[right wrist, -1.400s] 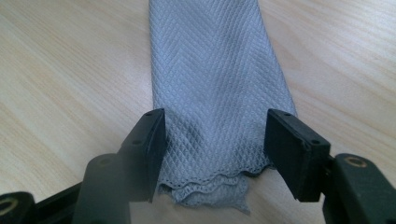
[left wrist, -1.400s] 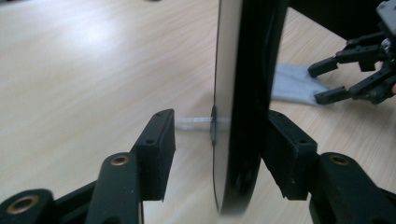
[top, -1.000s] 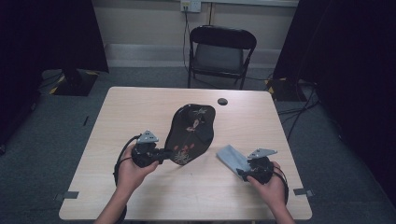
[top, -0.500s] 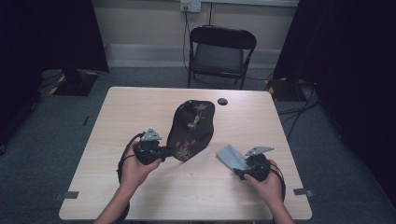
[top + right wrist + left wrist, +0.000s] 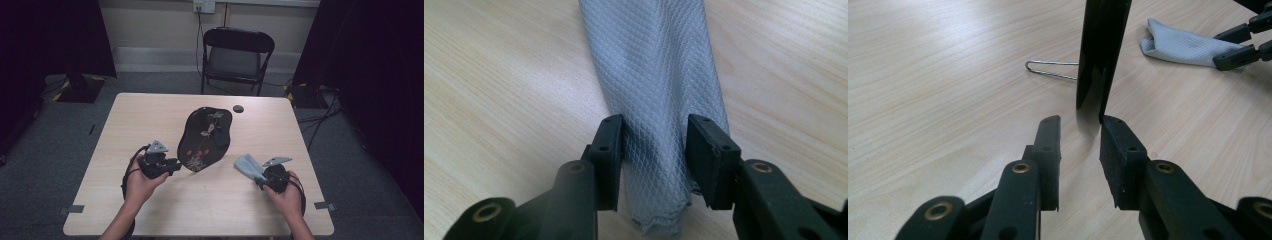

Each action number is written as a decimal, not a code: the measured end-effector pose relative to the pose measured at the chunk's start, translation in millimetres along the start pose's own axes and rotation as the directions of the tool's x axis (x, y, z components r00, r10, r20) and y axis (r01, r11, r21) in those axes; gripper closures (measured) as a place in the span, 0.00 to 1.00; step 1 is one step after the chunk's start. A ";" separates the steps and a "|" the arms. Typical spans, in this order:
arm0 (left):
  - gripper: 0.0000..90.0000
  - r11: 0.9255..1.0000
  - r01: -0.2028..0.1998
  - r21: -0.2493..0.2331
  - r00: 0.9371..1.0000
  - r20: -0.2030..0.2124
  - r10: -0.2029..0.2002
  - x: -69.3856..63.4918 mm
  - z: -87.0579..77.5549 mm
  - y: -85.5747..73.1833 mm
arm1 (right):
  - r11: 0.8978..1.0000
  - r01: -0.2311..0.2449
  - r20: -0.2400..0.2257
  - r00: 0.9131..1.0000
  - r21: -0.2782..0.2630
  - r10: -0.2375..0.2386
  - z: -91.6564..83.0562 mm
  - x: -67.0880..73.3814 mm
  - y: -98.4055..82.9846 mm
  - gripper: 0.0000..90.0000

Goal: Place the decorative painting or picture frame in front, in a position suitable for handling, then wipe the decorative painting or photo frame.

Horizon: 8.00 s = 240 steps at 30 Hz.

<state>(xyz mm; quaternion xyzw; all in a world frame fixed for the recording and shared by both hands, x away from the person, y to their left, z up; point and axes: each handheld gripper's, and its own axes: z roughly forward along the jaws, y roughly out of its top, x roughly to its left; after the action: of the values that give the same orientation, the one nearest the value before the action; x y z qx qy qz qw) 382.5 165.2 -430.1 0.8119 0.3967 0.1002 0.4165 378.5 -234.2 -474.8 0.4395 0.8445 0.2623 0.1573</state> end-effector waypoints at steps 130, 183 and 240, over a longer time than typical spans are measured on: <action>0.87 1.000 0.003 0.016 0.998 0.069 -0.004 -3.6 12.6 2.5 | 1.000 -0.017 -0.142 0.990 -0.021 0.014 -1.7 27.7 101.1 0.92; 0.87 1.000 -0.001 0.022 0.998 0.064 -0.001 -5.4 12.3 3.0 | 0.986 0.039 -0.088 0.995 -0.161 -0.054 -72.9 31.4 153.1 0.92; 0.87 0.999 -0.009 0.036 0.998 0.063 0.007 -6.7 11.6 3.9 | 0.994 0.016 -0.094 0.995 -0.108 -0.027 -76.2 24.3 123.9 0.92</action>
<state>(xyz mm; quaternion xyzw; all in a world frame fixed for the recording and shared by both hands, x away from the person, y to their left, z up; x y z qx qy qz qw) 385.9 152.1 -433.4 0.8236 0.3818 0.0689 0.4137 408.7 -178.4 -341.7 0.4084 0.8404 0.3262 0.1433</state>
